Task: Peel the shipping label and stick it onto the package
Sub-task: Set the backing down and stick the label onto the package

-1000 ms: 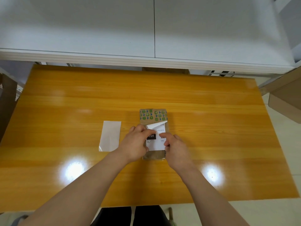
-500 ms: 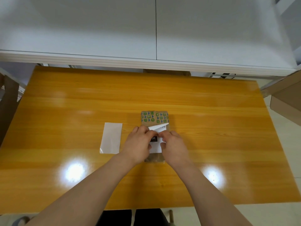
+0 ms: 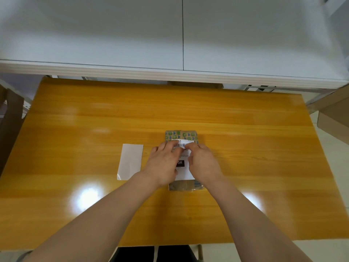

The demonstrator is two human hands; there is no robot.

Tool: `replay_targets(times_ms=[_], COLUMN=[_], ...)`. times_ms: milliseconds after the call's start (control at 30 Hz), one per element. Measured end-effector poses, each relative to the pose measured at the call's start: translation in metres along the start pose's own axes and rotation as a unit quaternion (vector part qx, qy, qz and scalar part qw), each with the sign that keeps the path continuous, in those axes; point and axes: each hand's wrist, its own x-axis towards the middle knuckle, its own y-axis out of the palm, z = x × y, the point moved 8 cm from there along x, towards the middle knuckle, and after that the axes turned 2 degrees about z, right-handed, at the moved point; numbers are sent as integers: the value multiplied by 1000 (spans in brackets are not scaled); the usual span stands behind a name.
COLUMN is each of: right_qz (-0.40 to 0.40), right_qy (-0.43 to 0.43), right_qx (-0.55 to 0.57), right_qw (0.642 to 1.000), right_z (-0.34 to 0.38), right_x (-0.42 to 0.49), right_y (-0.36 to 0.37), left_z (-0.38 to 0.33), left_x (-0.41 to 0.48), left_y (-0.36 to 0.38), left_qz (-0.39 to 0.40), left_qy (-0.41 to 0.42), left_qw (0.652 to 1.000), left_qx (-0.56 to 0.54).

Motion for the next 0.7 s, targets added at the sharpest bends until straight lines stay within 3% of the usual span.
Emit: replay_targets(times_ms=[467,700], right_qz=[22,-32], right_qy=[34,39], right_qx=[1,77], right_qw=[999,996], right_z=[-6,-13], right_x=[9,9], right_y=[-1,-9], left_z=[2,12], left_x=[5,13], left_y=[-1,-9], left_qz=[25,-59], left_qy=[5,-43], left_qw=[1000,994], left_qx=[3,-85])
